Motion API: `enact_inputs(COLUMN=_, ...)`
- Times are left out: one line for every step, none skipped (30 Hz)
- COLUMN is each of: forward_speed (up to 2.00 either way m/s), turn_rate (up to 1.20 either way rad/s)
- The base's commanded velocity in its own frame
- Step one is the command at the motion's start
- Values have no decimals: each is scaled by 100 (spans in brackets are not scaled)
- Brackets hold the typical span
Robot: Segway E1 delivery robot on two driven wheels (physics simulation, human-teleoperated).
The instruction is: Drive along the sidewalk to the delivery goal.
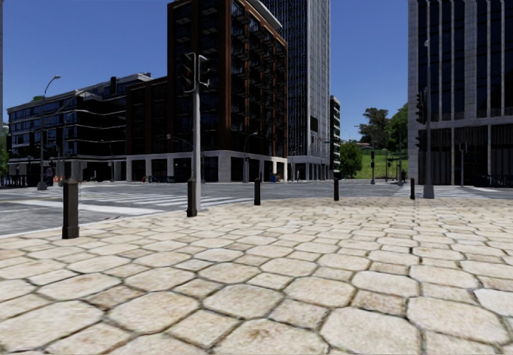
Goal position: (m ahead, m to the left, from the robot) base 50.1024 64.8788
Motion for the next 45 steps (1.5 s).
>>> enact_inputs(forward_speed=200, turn_rate=0)
enact_inputs(forward_speed=200, turn_rate=0)
enact_inputs(forward_speed=200, turn_rate=0)
enact_inputs(forward_speed=200, turn_rate=0)
enact_inputs(forward_speed=200, turn_rate=0)
enact_inputs(forward_speed=200, turn_rate=0)
enact_inputs(forward_speed=200, turn_rate=0)
enact_inputs(forward_speed=200, turn_rate=0)
enact_inputs(forward_speed=200, turn_rate=0)
enact_inputs(forward_speed=200, turn_rate=0)
enact_inputs(forward_speed=200, turn_rate=0)
enact_inputs(forward_speed=200, turn_rate=0)
enact_inputs(forward_speed=200, turn_rate=0)
enact_inputs(forward_speed=200, turn_rate=0)
enact_inputs(forward_speed=200, turn_rate=0)
enact_inputs(forward_speed=200, turn_rate=0)
enact_inputs(forward_speed=200, turn_rate=0)
enact_inputs(forward_speed=200, turn_rate=0)
enact_inputs(forward_speed=200, turn_rate=0)
enact_inputs(forward_speed=200, turn_rate=0)
enact_inputs(forward_speed=200, turn_rate=0)
enact_inputs(forward_speed=200, turn_rate=0)
enact_inputs(forward_speed=200, turn_rate=0)
enact_inputs(forward_speed=200, turn_rate=0)
enact_inputs(forward_speed=200, turn_rate=0)
enact_inputs(forward_speed=200, turn_rate=0)
enact_inputs(forward_speed=200, turn_rate=0)
enact_inputs(forward_speed=200, turn_rate=0)
enact_inputs(forward_speed=200, turn_rate=0)
enact_inputs(forward_speed=200, turn_rate=0)
enact_inputs(forward_speed=200, turn_rate=0)
enact_inputs(forward_speed=200, turn_rate=0)
enact_inputs(forward_speed=200, turn_rate=0)
enact_inputs(forward_speed=200, turn_rate=0)
enact_inputs(forward_speed=200, turn_rate=0)
enact_inputs(forward_speed=200, turn_rate=0)
enact_inputs(forward_speed=200, turn_rate=0)
enact_inputs(forward_speed=200, turn_rate=0)
enact_inputs(forward_speed=200, turn_rate=0)
enact_inputs(forward_speed=200, turn_rate=0)
enact_inputs(forward_speed=200, turn_rate=0)
enact_inputs(forward_speed=200, turn_rate=0)
enact_inputs(forward_speed=200, turn_rate=0)
enact_inputs(forward_speed=200, turn_rate=0)
enact_inputs(forward_speed=200, turn_rate=0)
